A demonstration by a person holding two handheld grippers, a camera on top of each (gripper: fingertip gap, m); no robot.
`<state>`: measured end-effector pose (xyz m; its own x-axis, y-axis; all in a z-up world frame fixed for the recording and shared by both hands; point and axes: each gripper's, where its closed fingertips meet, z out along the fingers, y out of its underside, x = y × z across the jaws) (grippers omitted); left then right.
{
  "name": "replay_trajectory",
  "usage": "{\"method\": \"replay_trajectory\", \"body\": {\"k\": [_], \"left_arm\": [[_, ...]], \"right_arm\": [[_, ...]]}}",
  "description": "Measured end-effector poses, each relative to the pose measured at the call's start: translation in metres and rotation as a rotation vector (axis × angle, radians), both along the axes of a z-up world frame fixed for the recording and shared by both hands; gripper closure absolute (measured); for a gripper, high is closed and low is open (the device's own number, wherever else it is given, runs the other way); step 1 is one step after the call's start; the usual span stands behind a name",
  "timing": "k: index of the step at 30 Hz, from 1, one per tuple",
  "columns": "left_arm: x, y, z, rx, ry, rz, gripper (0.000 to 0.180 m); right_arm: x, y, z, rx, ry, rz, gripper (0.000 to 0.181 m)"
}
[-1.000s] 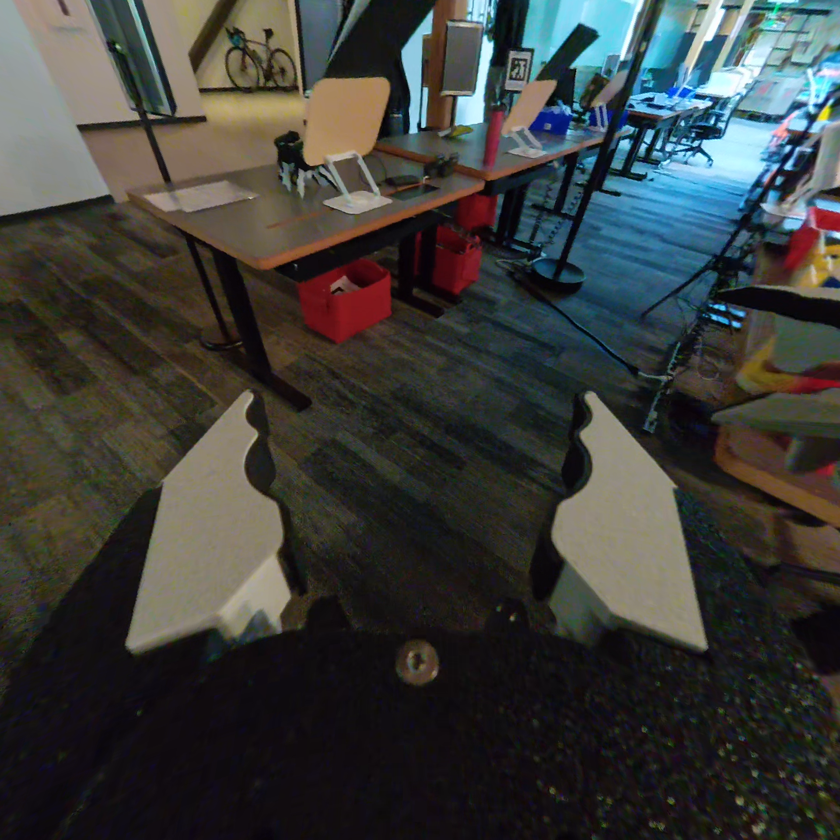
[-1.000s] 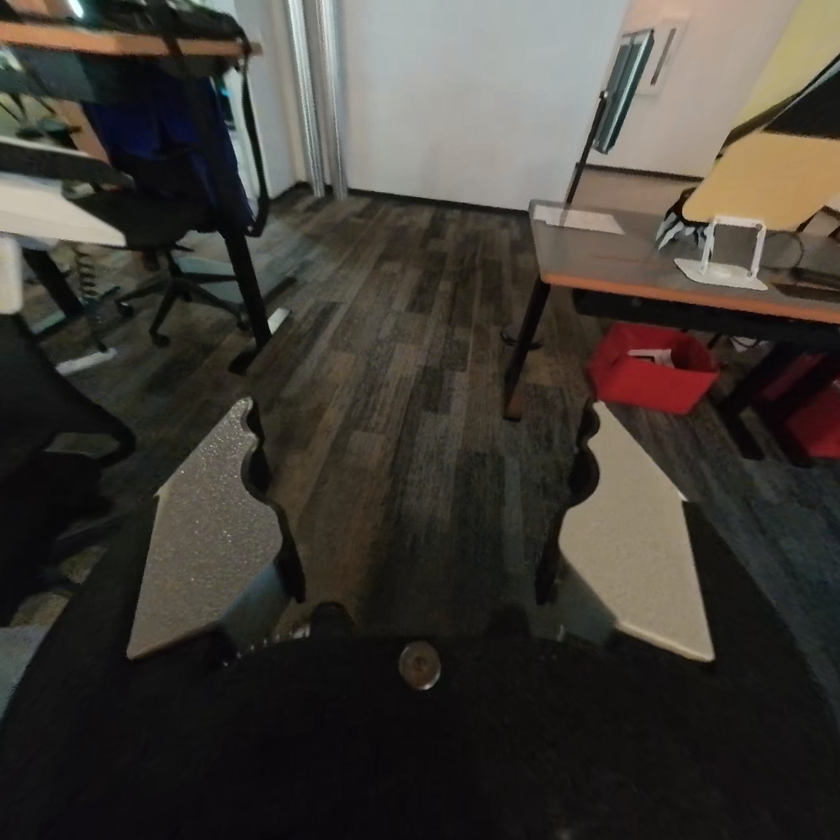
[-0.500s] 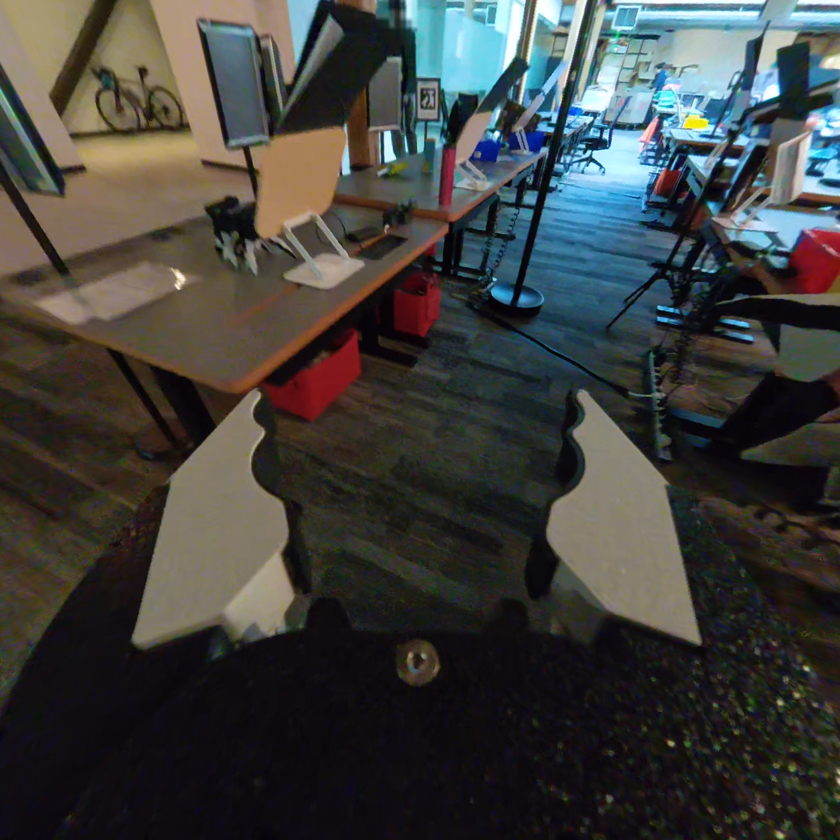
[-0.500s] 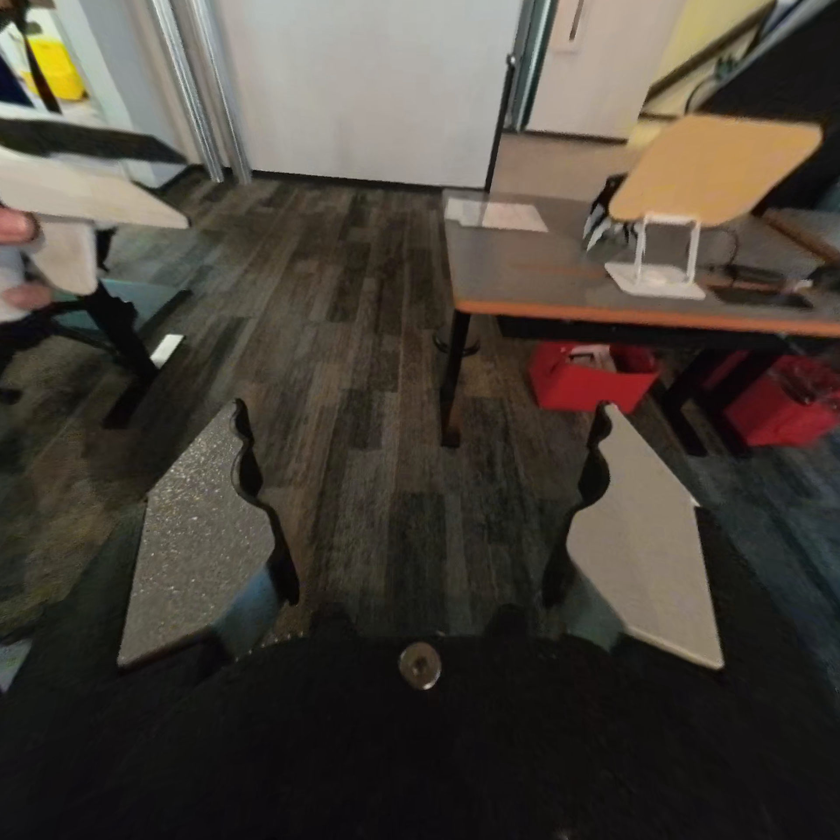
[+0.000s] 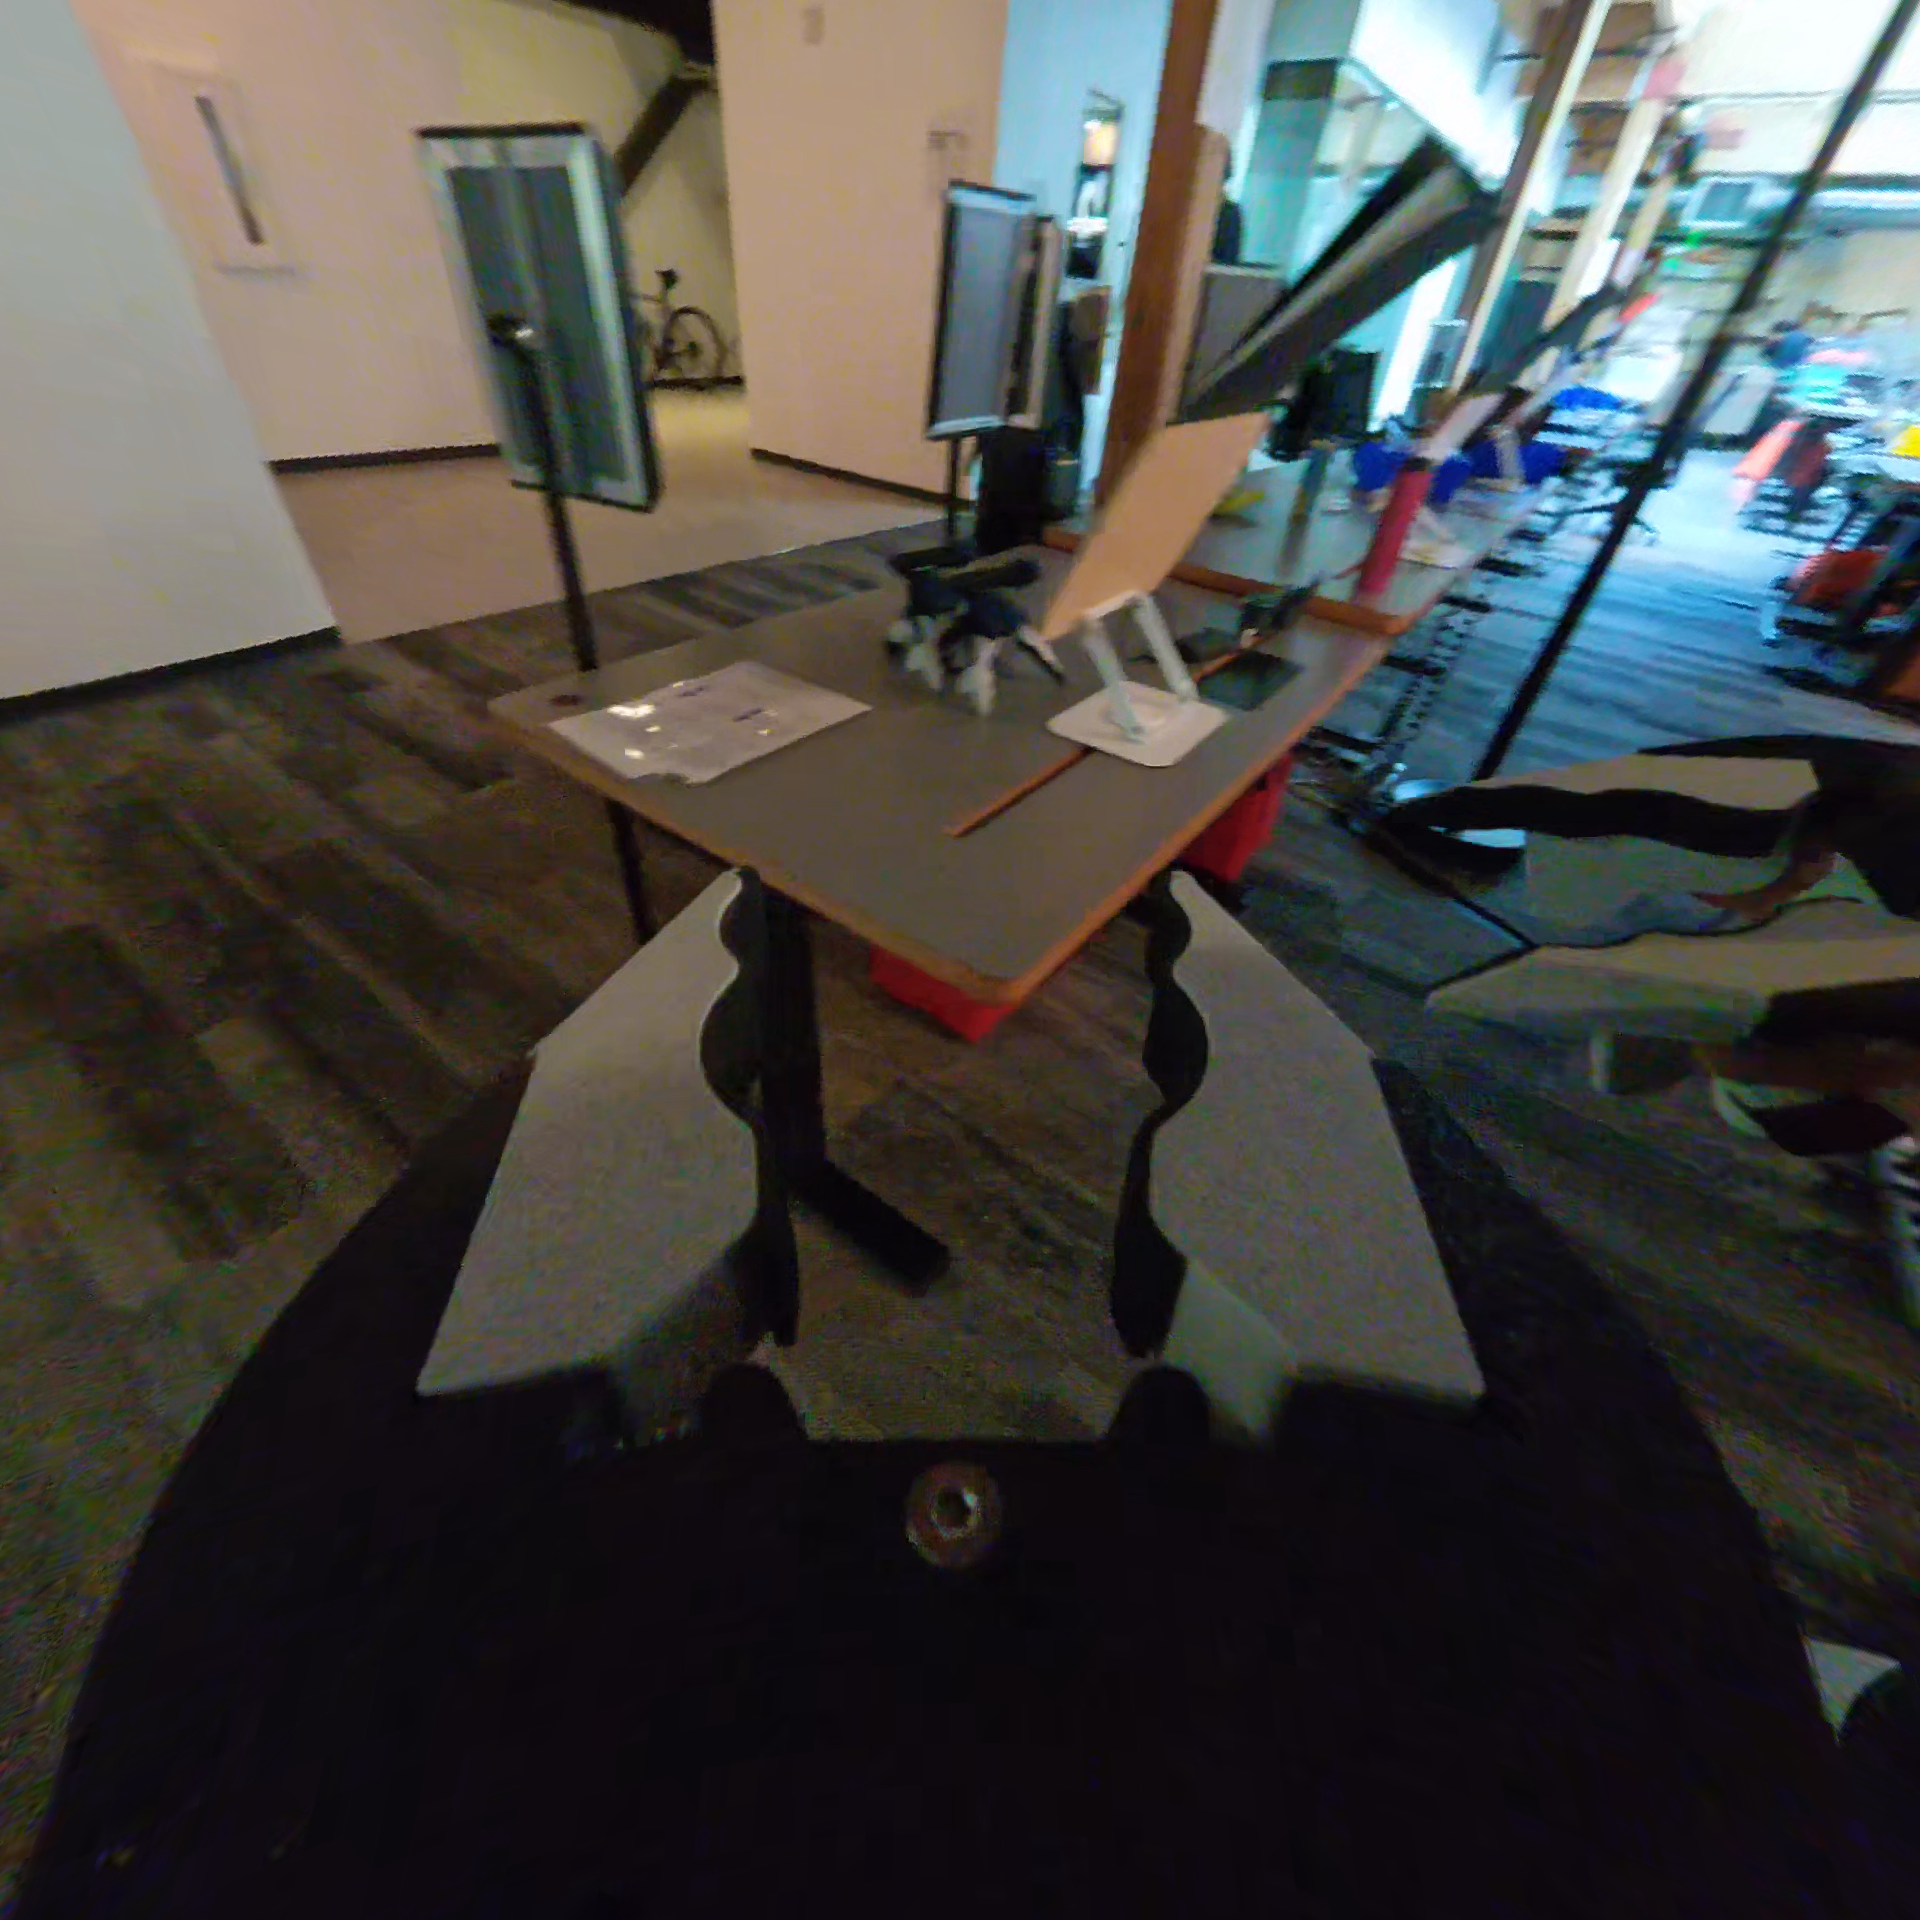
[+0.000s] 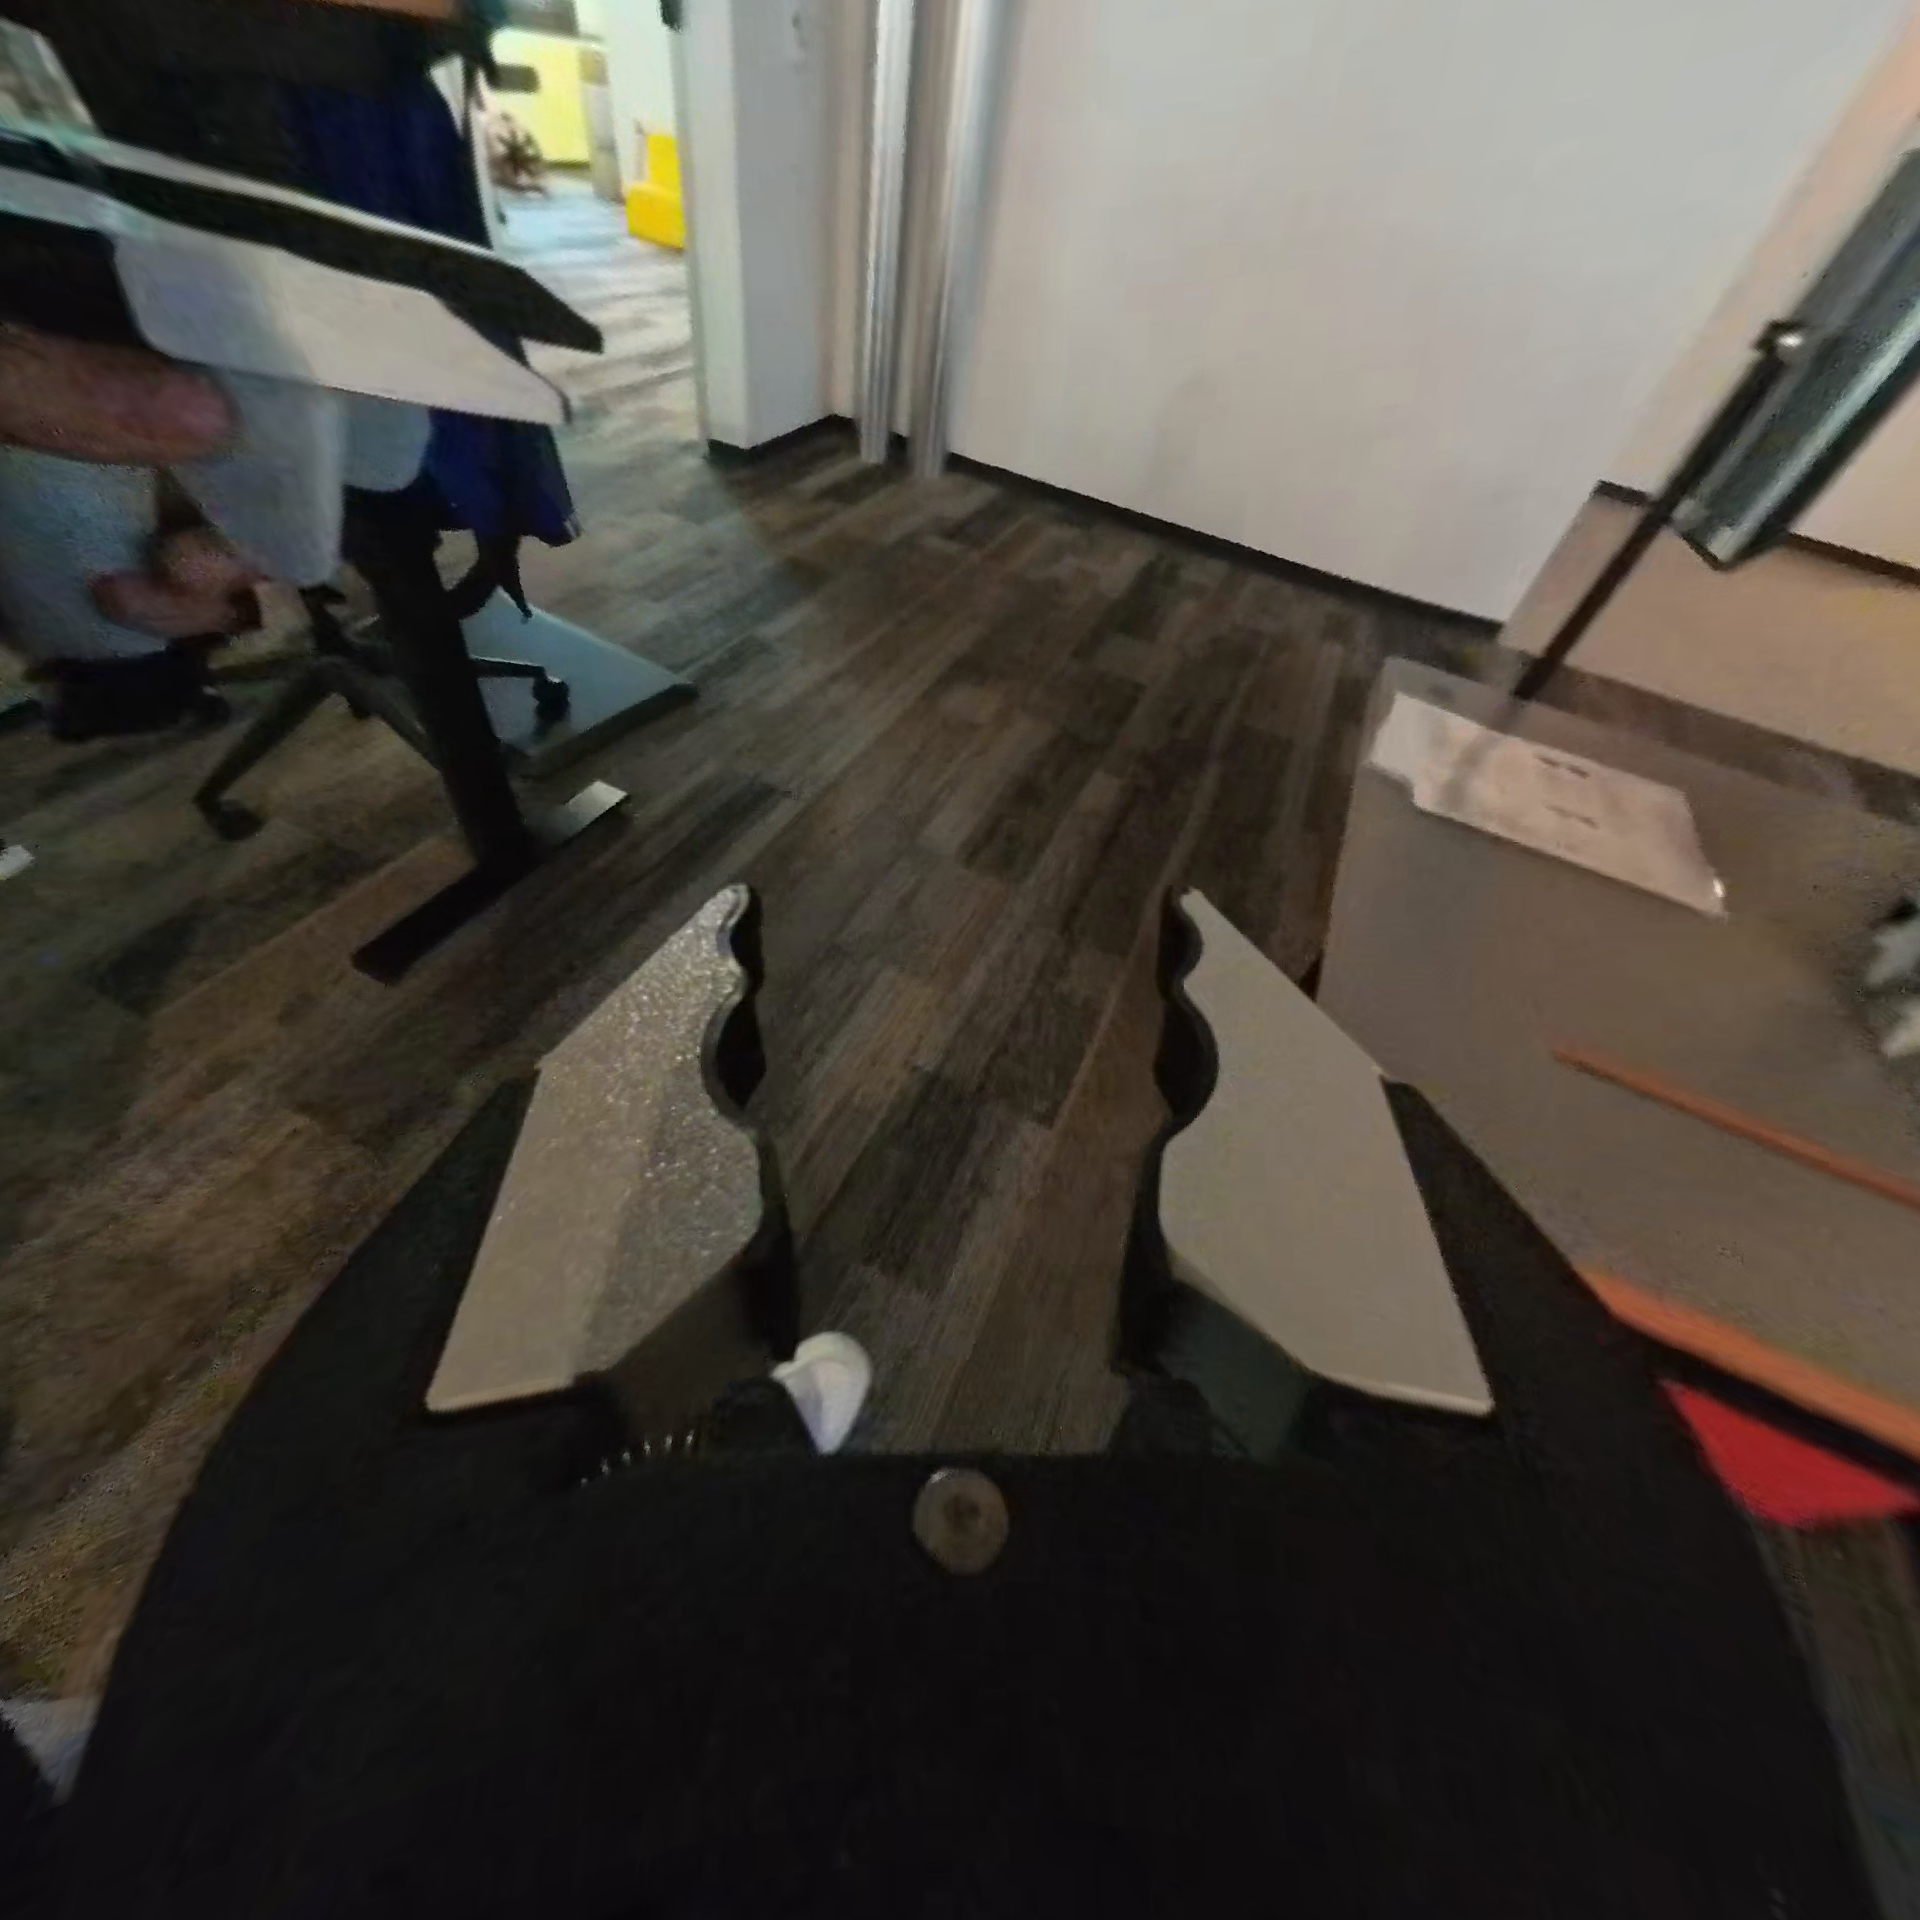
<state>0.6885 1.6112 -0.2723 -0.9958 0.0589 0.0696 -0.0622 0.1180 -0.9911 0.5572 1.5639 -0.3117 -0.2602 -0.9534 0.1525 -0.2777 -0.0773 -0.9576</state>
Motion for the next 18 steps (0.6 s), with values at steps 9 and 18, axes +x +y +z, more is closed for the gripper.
{"method": "replay_trajectory", "body": {"k": [9,18], "left_arm": [[0.262,-0.076,0.007,0.116,0.061,0.253,0.109],[0.483,-0.108,0.023,0.048,0.022,0.557,0.118]], "right_arm": [[0.318,-0.141,0.008,0.149,-0.148,0.243,0.102],[0.552,-0.235,0.065,0.085,-0.167,0.397,0.097]]}}
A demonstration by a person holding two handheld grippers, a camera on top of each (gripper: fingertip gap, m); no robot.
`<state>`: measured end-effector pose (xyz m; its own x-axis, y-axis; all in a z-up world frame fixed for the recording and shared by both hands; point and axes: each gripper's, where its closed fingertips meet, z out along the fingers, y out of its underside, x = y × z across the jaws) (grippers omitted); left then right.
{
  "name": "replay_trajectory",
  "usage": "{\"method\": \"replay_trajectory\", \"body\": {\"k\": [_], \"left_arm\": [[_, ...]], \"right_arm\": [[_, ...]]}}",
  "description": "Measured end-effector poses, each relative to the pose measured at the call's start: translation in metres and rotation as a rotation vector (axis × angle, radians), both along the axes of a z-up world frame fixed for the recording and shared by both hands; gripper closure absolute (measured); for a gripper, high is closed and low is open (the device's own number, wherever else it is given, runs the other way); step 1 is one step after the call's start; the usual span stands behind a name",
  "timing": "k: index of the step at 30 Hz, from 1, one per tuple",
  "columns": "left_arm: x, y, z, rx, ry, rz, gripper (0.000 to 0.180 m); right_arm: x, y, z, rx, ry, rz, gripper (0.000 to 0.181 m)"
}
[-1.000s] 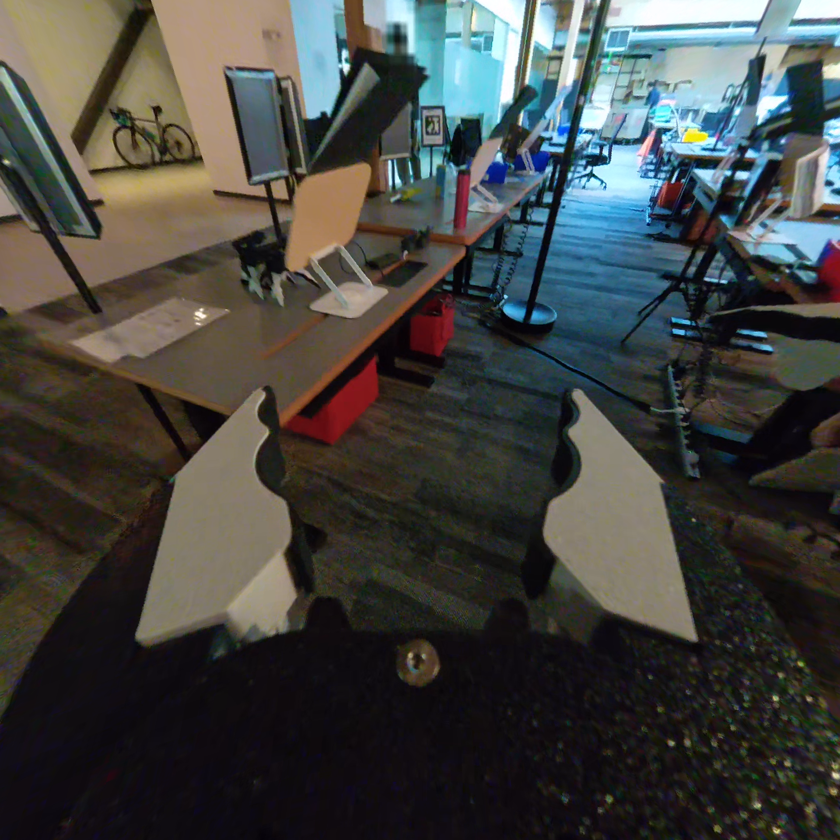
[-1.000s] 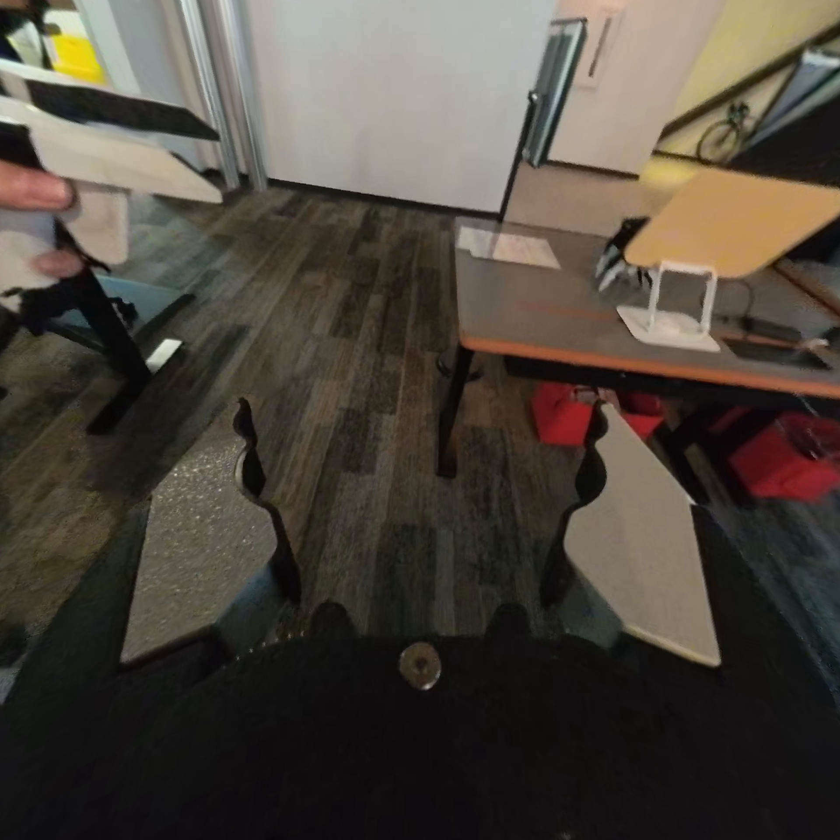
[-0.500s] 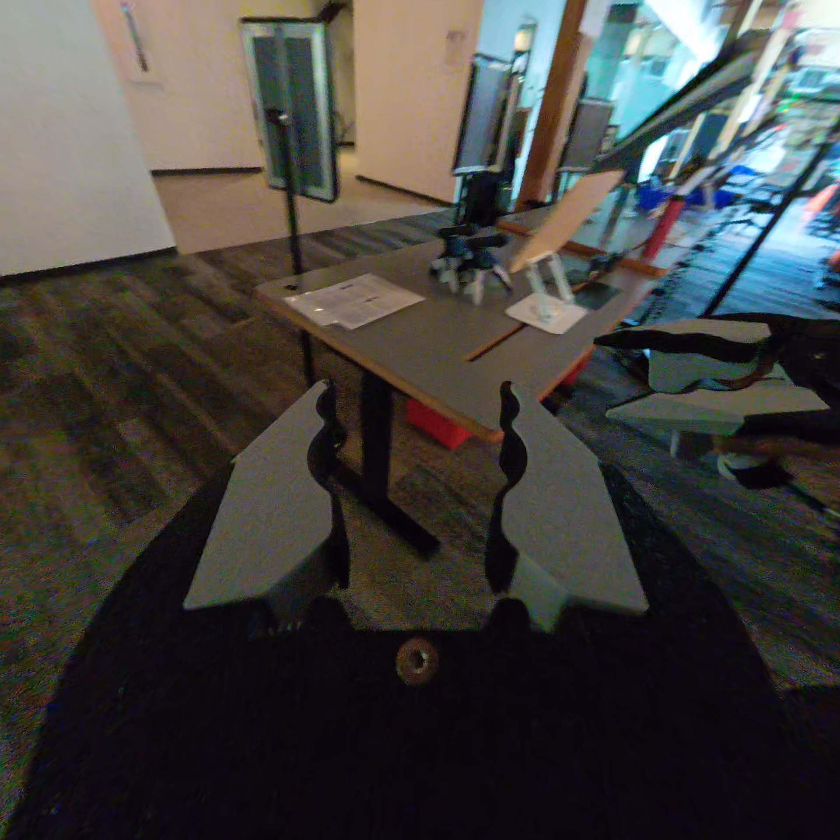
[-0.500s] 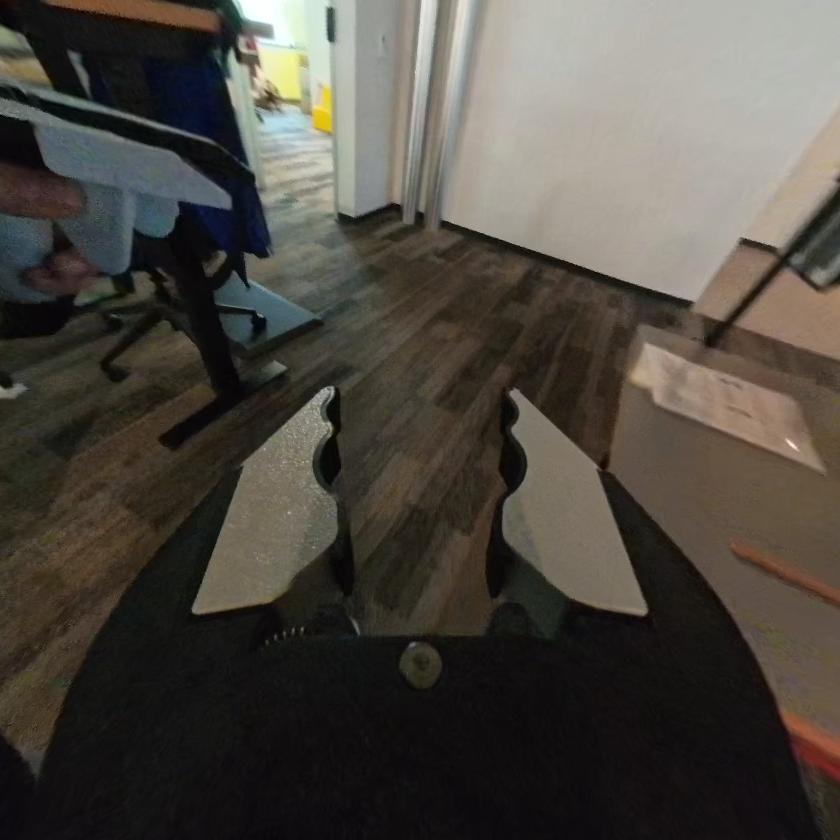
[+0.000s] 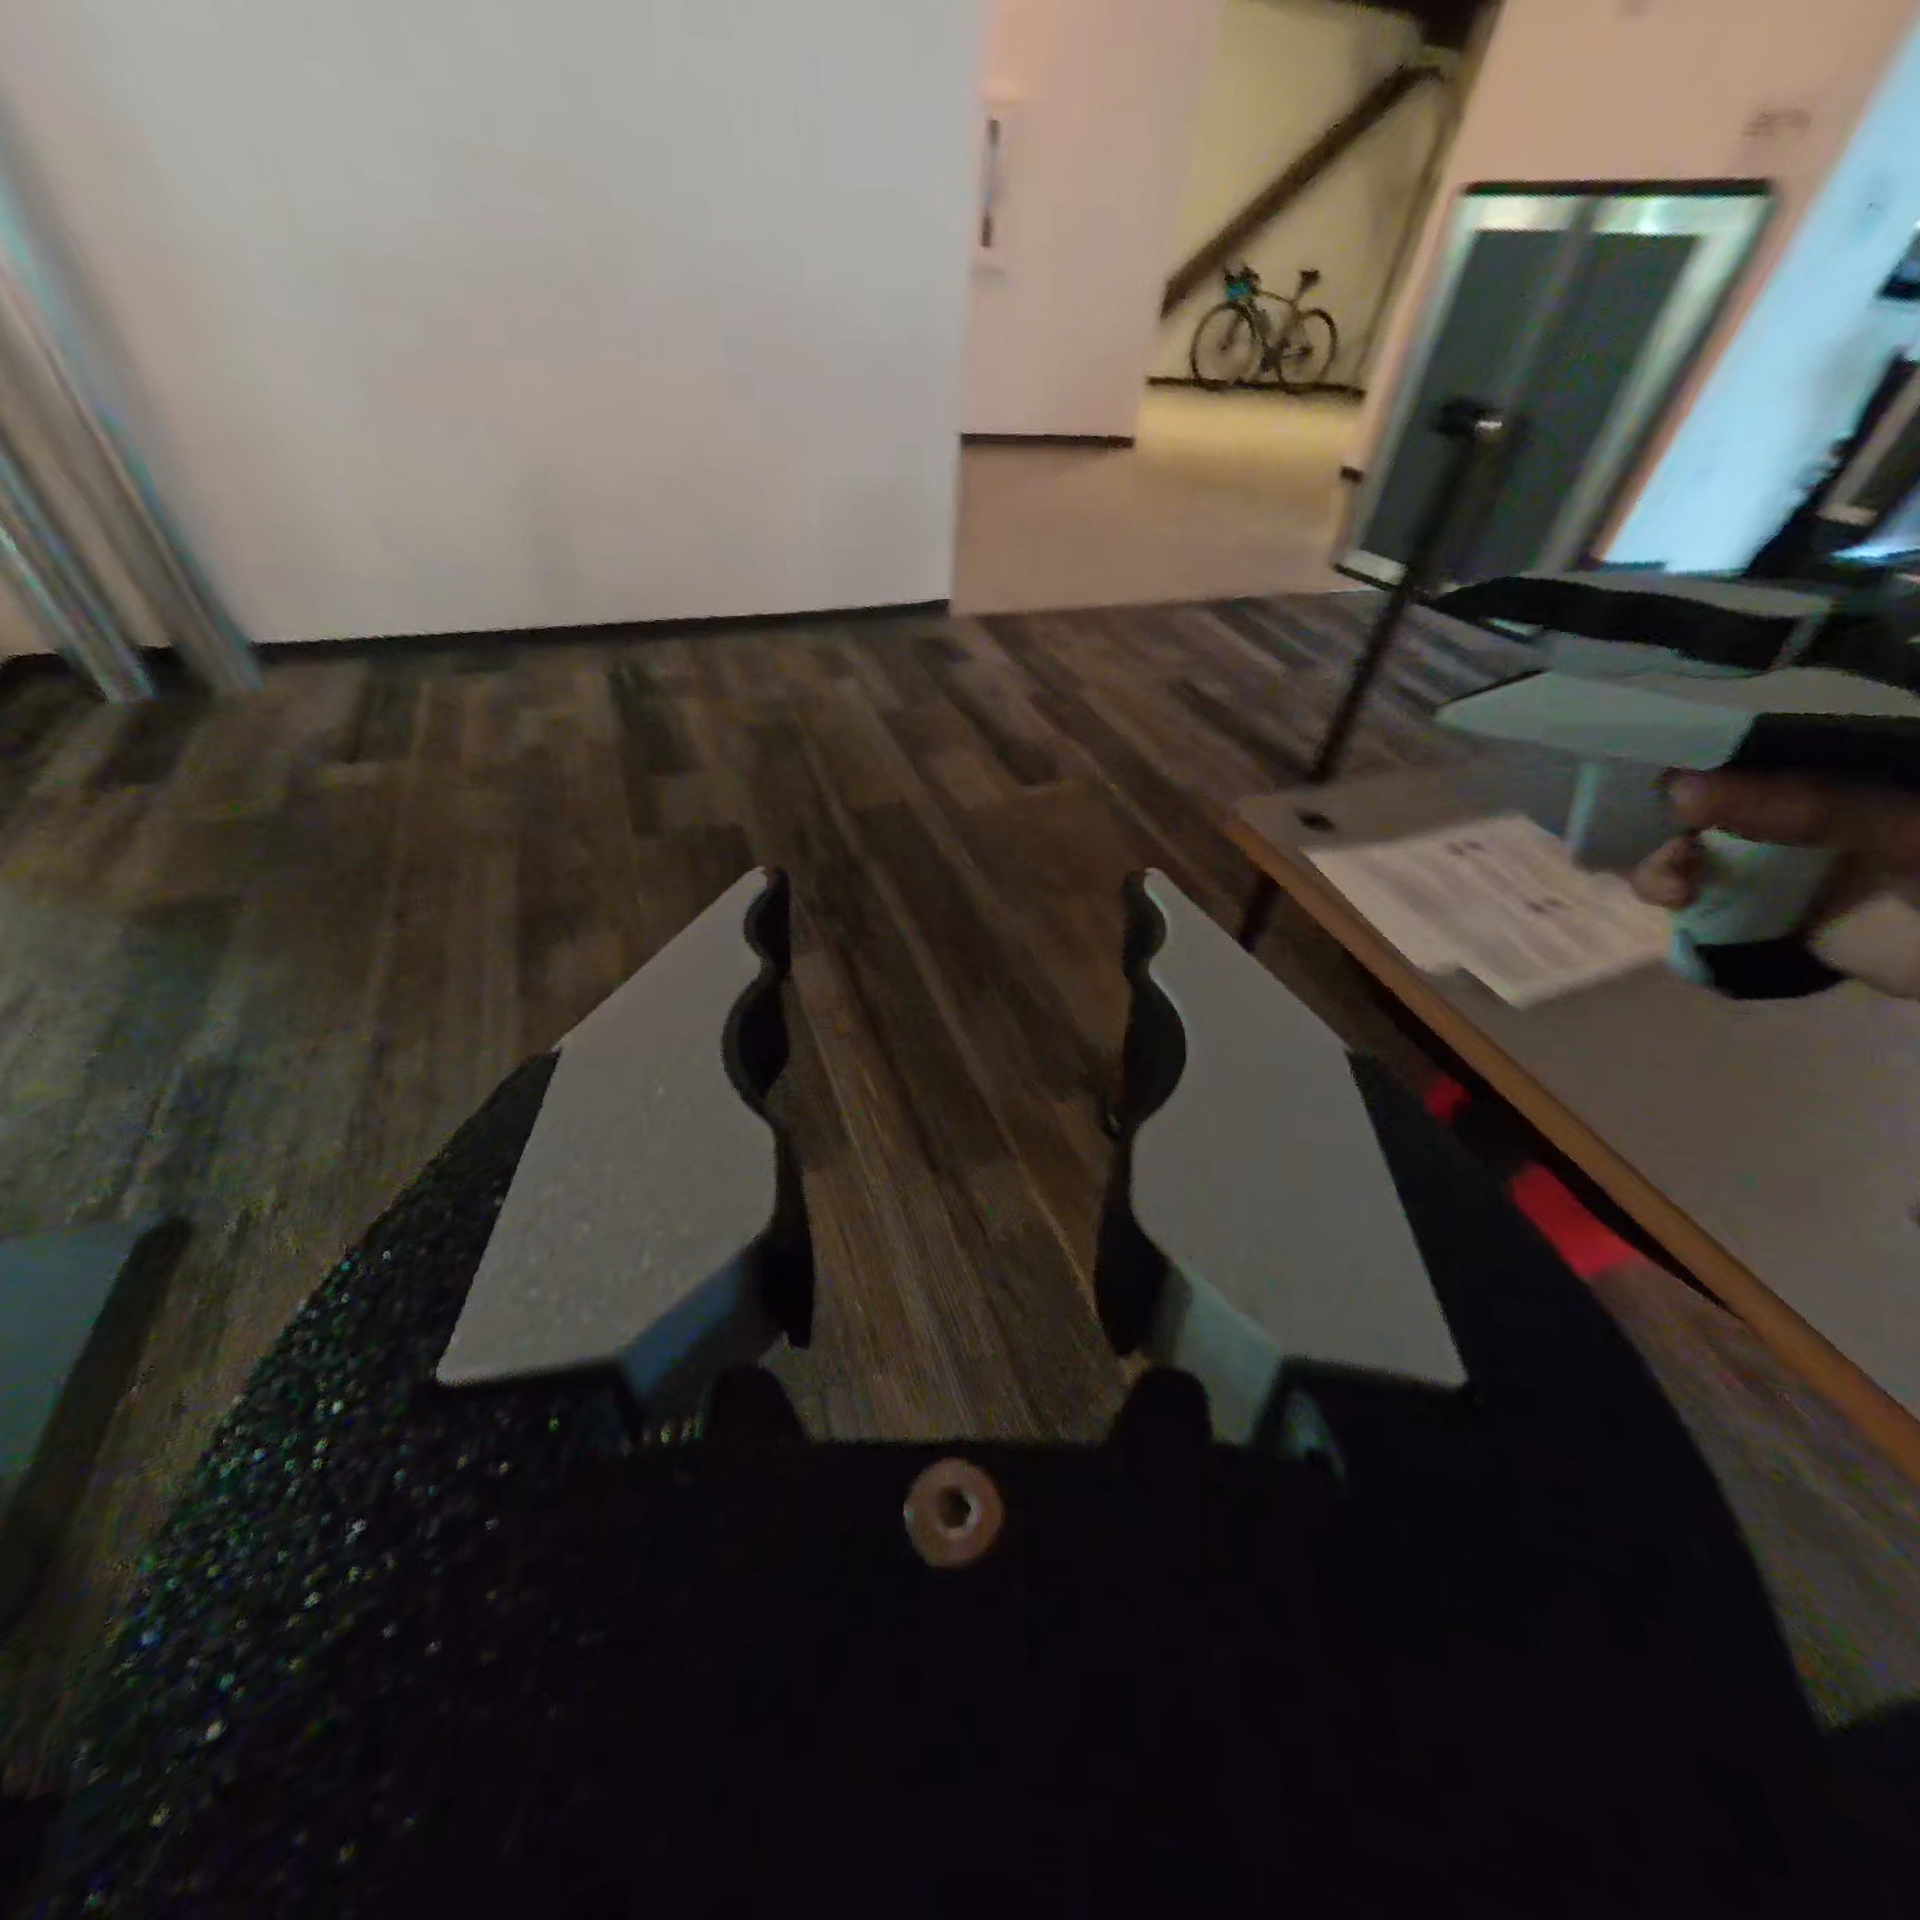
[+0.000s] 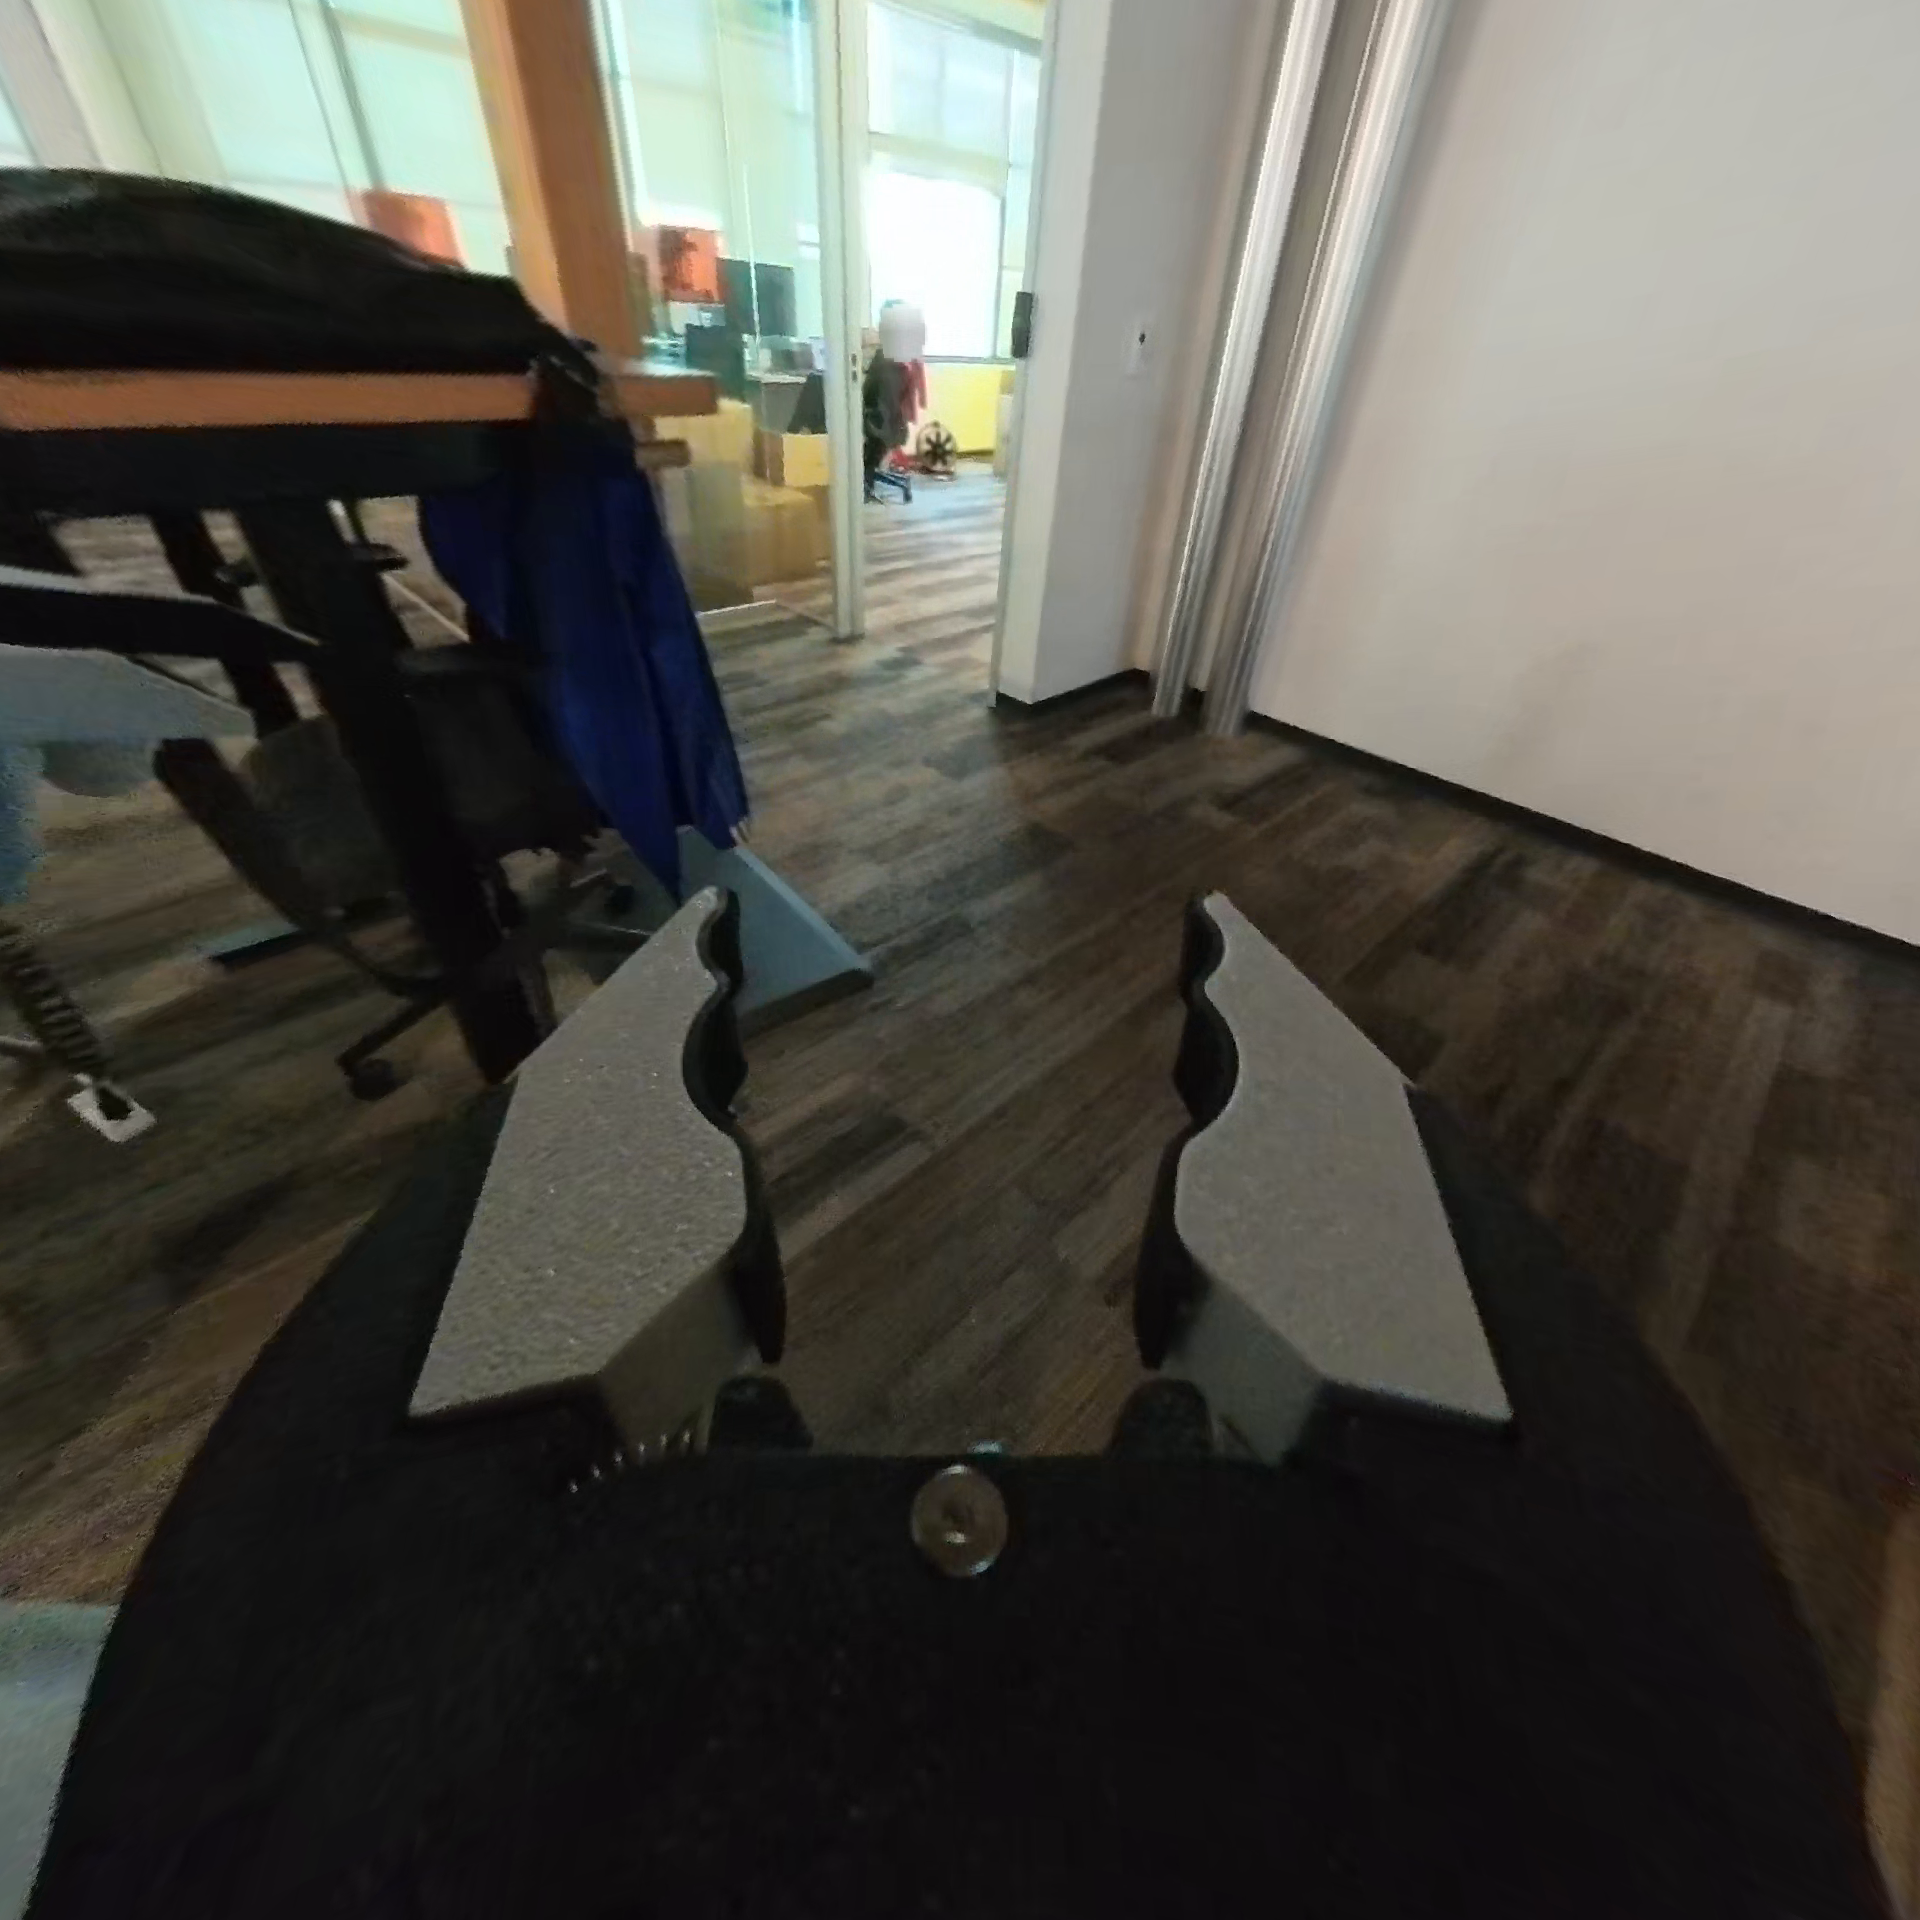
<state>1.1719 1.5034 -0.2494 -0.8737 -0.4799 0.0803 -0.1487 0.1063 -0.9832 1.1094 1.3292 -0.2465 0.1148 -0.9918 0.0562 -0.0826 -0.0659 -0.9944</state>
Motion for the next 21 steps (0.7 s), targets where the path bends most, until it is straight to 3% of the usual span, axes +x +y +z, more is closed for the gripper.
{"method": "replay_trajectory", "body": {"k": [5,8,10,14,21], "left_arm": [[0.115,-0.075,-0.022,-0.002,-0.003,-0.052,0.114],[0.187,-0.138,-0.018,0.017,-0.077,-0.118,0.107],[0.234,-0.185,-0.009,0.038,-0.103,-0.168,0.102],[0.313,-0.283,0.015,-0.003,-0.108,-0.280,0.100],[0.390,-0.439,0.019,-0.014,-0.030,-0.427,0.094]], "right_arm": [[0.095,-0.105,-0.012,-0.095,0.033,-0.098,0.102],[0.148,-0.177,-0.007,-0.135,0.050,-0.193,0.094],[0.177,-0.226,-0.005,-0.115,0.092,-0.274,0.086],[0.217,-0.306,-0.005,-0.119,0.130,-0.377,0.085],[0.258,-0.420,-0.054,-0.008,0.219,-0.561,0.082]]}}
